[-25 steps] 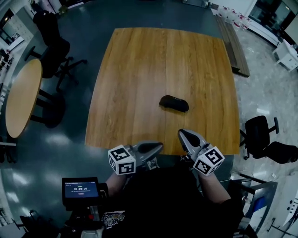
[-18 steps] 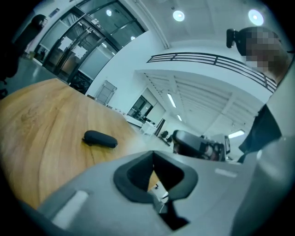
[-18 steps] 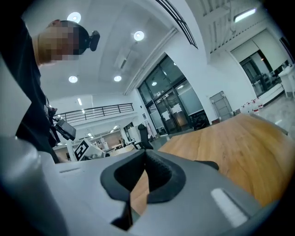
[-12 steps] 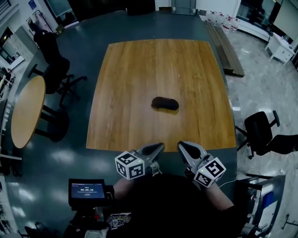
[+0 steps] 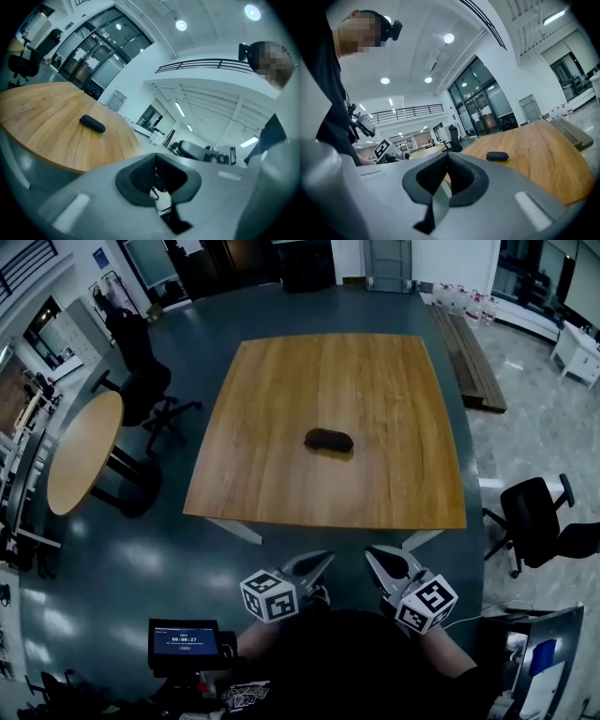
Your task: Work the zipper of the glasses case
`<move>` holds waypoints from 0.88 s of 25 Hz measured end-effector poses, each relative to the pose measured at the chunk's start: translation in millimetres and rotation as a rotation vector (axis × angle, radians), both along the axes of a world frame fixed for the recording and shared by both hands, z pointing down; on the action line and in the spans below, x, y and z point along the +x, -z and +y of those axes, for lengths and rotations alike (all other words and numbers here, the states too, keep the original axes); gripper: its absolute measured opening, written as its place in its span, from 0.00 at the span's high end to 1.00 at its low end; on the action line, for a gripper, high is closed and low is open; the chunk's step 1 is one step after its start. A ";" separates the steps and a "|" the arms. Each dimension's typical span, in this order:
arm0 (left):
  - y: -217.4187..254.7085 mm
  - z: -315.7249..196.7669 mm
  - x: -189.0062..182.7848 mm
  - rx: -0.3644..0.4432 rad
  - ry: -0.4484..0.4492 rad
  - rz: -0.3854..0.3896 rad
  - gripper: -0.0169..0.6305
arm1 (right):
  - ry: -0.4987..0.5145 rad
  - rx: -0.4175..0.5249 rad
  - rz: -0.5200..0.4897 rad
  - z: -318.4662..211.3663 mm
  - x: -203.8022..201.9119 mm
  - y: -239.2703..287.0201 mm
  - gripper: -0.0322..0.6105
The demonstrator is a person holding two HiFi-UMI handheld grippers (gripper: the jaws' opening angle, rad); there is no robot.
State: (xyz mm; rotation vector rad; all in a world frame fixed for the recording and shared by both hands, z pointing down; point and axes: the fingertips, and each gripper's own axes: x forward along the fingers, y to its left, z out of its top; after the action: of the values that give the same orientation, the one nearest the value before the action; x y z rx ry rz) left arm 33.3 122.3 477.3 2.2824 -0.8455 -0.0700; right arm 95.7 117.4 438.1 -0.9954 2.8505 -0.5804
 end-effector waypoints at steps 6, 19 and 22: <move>-7.9 40.2 -1.7 -0.014 0.065 -0.020 0.97 | 0.035 -0.001 0.004 36.1 0.5 -1.6 0.94; -10.1 53.9 19.2 0.007 0.019 -0.039 0.97 | -0.013 -0.020 0.010 61.0 19.4 -8.1 0.94; -13.1 58.8 23.7 0.000 0.009 -0.040 0.97 | 0.002 -0.023 0.013 63.6 17.7 -10.6 0.94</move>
State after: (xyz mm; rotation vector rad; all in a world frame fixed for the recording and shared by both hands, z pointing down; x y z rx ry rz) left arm 56.9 181.1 490.4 2.2869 -0.8769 -0.0287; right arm 113.4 181.0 448.7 -1.0036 2.8626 -0.6103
